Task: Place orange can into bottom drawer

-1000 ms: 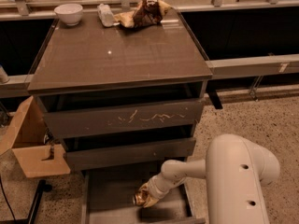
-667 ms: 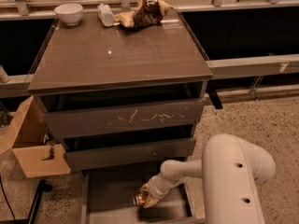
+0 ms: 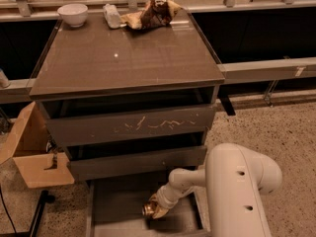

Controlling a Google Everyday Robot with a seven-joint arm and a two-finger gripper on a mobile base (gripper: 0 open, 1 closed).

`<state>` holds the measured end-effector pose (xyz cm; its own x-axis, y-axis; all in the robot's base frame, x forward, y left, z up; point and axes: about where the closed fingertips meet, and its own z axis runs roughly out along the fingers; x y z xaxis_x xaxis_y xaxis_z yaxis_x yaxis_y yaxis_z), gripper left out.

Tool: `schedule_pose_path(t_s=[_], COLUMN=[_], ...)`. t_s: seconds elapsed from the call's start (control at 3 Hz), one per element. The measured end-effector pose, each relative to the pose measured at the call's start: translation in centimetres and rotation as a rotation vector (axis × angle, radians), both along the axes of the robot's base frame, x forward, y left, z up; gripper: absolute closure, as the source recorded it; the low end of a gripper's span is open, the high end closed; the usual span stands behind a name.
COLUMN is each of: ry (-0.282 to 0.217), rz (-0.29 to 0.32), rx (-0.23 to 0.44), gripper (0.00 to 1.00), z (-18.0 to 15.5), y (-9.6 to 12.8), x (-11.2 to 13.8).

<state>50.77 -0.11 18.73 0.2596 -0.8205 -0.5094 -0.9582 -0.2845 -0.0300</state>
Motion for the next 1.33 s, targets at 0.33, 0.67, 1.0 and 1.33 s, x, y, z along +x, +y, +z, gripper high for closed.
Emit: schedule_pose_path(t_s=[0.33, 0.67, 1.0, 1.33], ry=[0.018, 0.04, 0.073, 0.117], rz=[-0.025, -0.052, -0.077, -0.097], rx=[0.0, 0.016, 0.056, 0.101], gripper=[1.0, 1.0, 1.0, 1.0], z=[-1.2, -2.3, -3.3, -4.3], y=[-0.5, -1.1, -1.8, -2.8], x=[0.7, 1.3, 1.5, 1.5])
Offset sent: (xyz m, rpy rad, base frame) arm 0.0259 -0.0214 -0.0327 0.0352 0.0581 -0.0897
